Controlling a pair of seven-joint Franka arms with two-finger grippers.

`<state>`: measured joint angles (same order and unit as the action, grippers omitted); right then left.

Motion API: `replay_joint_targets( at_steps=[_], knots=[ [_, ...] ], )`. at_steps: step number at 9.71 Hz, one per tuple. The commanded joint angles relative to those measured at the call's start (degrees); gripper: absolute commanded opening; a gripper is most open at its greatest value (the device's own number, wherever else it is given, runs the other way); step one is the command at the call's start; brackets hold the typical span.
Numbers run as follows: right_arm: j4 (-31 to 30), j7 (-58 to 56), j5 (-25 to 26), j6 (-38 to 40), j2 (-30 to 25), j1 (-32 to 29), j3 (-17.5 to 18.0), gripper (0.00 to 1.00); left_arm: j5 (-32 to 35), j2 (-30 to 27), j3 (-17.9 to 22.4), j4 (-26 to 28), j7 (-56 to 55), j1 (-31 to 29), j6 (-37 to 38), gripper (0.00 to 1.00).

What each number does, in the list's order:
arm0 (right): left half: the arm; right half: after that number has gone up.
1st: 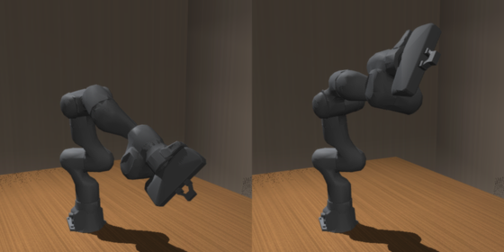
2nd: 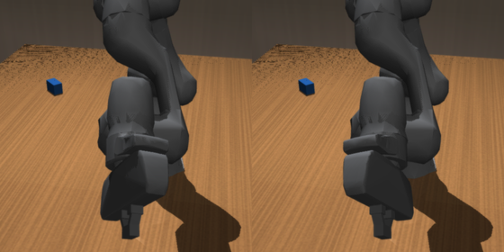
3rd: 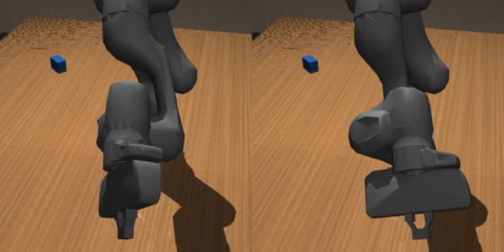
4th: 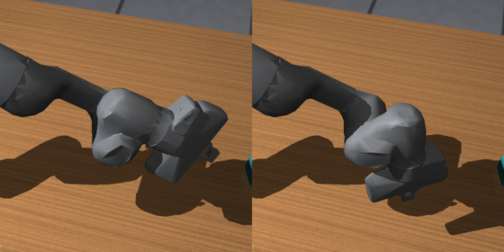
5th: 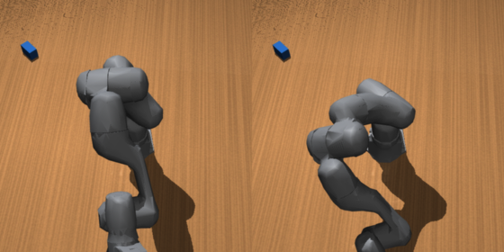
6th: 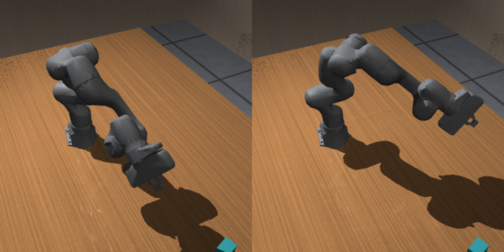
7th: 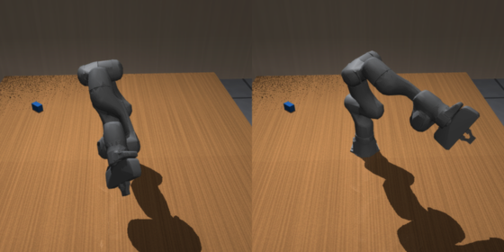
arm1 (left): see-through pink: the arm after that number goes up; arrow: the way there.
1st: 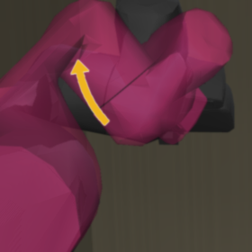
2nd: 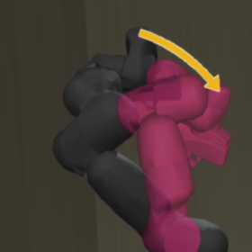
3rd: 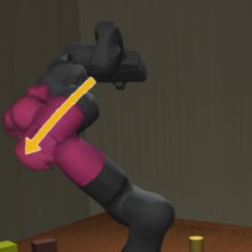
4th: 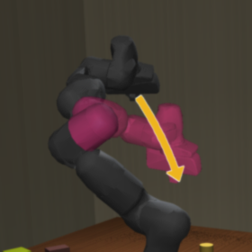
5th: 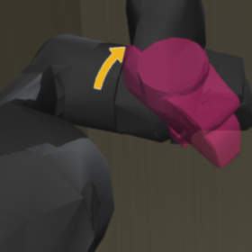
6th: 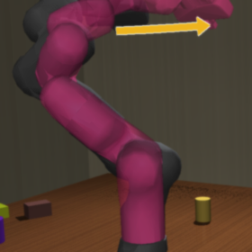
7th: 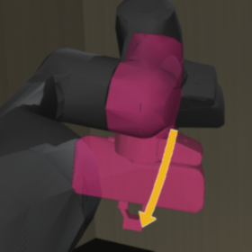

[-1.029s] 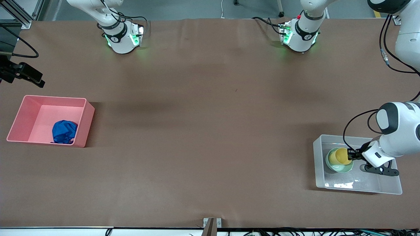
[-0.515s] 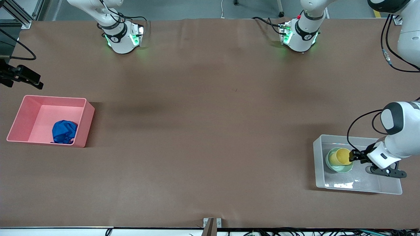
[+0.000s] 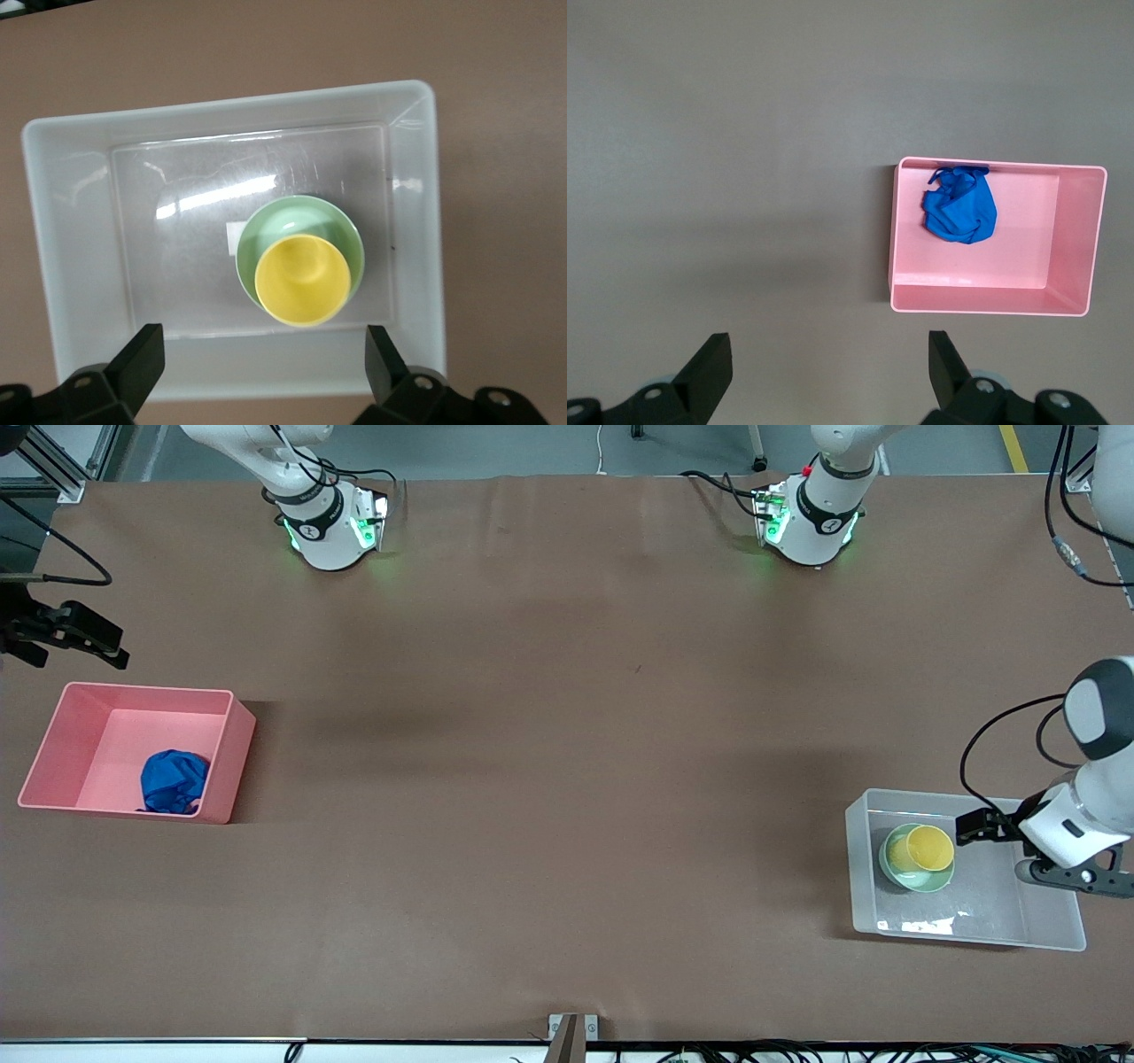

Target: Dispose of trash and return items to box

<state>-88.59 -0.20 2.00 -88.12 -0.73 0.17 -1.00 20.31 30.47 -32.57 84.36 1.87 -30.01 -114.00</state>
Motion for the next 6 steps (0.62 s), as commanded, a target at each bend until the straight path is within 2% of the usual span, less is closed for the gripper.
replay_joint_targets(
  at_steps=[1,3,6],
  knots=[
    [-1.4,-0.6,-0.7,-0.9,-1.1,0.0,0.0,0.98,-2.4,-4.5,-2.0,1.8,-7.6,-0.1,5.1,1.0],
    [-1.3,-1.6,-0.7,-1.0,-0.9,-0.1,0.0,0.98,-3.6,-9.2,-4.3,1.7,-7.3,-0.2,7.7,1.0],
    [-1.3,-3.0,-0.7,-2.1,-0.8,-0.6,-0.1,0.98,-6.7,-14.1,-6.6,-1.8,-7.1,-0.2,15.9,1.0]
  ],
)
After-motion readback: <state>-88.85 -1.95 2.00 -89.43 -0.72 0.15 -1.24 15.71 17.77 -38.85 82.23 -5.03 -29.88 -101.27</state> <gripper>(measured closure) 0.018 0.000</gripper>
